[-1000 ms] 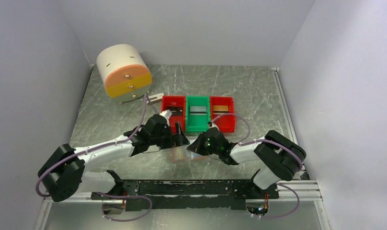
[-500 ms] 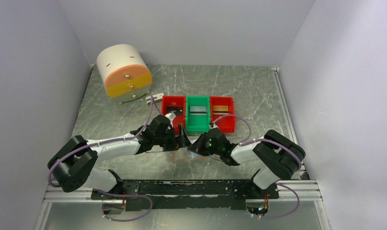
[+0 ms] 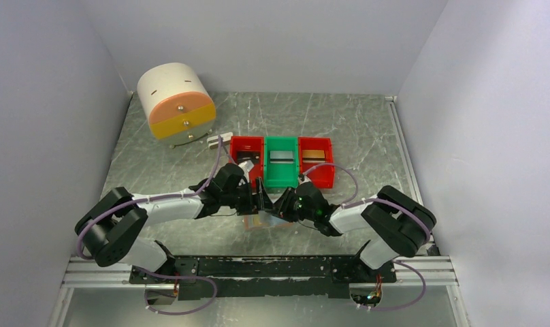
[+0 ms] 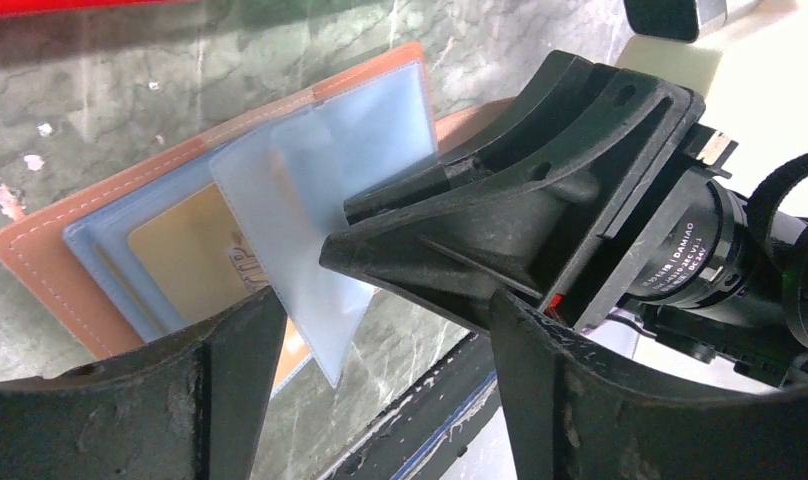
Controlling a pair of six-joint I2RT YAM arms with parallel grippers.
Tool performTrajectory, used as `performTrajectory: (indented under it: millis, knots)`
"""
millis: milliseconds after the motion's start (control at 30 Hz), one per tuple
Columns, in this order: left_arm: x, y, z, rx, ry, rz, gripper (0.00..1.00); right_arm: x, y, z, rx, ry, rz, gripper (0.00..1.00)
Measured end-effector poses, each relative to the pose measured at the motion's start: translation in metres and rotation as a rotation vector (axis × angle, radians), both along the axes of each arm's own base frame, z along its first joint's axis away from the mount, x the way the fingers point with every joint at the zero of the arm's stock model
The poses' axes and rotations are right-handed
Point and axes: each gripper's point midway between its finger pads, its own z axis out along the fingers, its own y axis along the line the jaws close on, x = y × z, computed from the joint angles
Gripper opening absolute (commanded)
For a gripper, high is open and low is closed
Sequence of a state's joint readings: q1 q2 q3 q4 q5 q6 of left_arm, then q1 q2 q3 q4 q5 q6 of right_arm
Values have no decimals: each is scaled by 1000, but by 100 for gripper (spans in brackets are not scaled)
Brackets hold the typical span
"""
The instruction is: Take the credit cards out of the card holder
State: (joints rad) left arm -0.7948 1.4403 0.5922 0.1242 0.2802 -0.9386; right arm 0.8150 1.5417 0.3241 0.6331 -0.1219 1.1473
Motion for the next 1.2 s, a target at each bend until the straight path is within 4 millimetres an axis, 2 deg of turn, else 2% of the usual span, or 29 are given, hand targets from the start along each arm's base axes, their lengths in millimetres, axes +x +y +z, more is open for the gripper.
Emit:
performTrajectory:
  millis: [267,533,733,900,1000,1200]
  knots:
    - [-1,-5,6,-34,-14,-25,70,-2,-8,9,-26,-14,-8,40]
    - [-5,-10,4,-50,-6,-70,65,1,-32,17,-108,-41,-81,34]
    - [-6,-15,8,-64,-20,-108,65,9,-51,43,-111,-120,-166,34]
    - [-1,-27,17,-85,-44,-151,66,14,-72,70,-93,-201,-258,39]
    - [0,-34,13,-81,-39,-175,66,17,-85,87,-82,-247,-321,42]
    - [-5,-45,-5,-46,2,-211,68,18,-110,88,-124,-256,-415,44]
